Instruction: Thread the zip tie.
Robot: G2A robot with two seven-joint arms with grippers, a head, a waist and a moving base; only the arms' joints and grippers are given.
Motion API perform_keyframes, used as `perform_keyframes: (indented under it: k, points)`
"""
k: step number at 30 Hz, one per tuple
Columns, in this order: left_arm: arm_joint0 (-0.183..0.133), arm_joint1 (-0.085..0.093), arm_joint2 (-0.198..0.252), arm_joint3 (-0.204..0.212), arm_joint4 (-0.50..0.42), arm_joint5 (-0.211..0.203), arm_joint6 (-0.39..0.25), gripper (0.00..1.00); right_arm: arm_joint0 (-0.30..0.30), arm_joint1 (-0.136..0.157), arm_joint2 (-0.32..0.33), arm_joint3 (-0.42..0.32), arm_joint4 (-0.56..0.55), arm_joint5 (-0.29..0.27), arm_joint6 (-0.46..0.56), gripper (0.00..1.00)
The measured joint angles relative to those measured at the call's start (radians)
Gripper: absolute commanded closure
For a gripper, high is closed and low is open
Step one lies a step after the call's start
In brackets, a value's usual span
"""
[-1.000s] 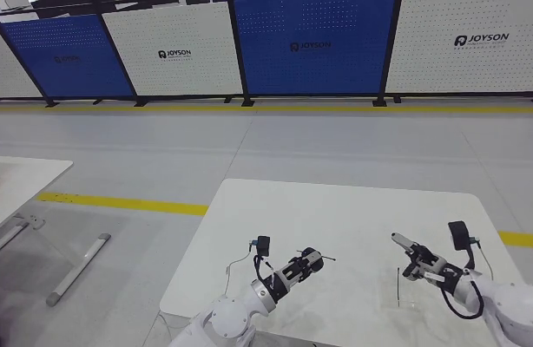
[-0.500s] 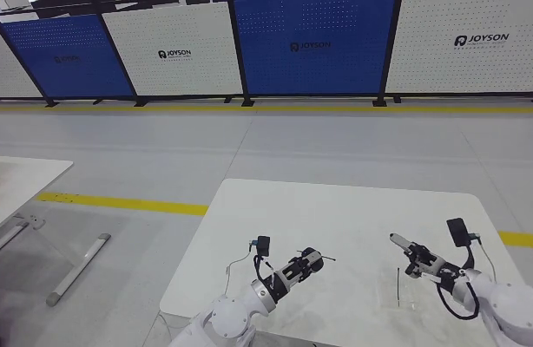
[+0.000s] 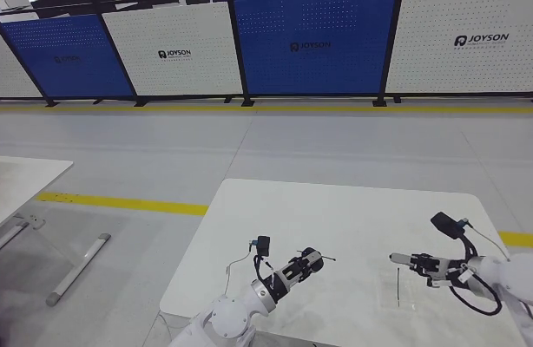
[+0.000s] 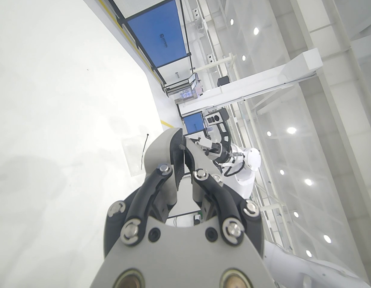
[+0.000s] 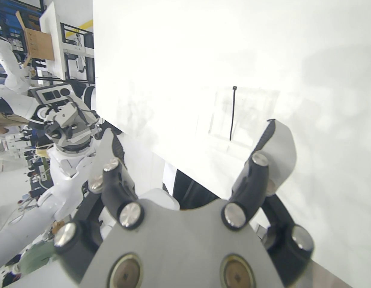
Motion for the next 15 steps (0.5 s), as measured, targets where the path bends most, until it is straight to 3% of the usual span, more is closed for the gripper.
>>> perform_keyframes:
  k: [3, 15]
  points:
    - [0.000, 0.000, 0.000, 0.000, 0.000, 0.000, 0.000, 1.00, 0.028, -0.008, -0.033, 0.041, 0.010, 0.000, -0.022, 0.00]
    - [0.000, 0.000, 0.000, 0.000, 0.000, 0.000, 0.000, 1.00, 0.020, -0.007, -0.038, 0.035, -0.010, -0.001, -0.037, 0.00]
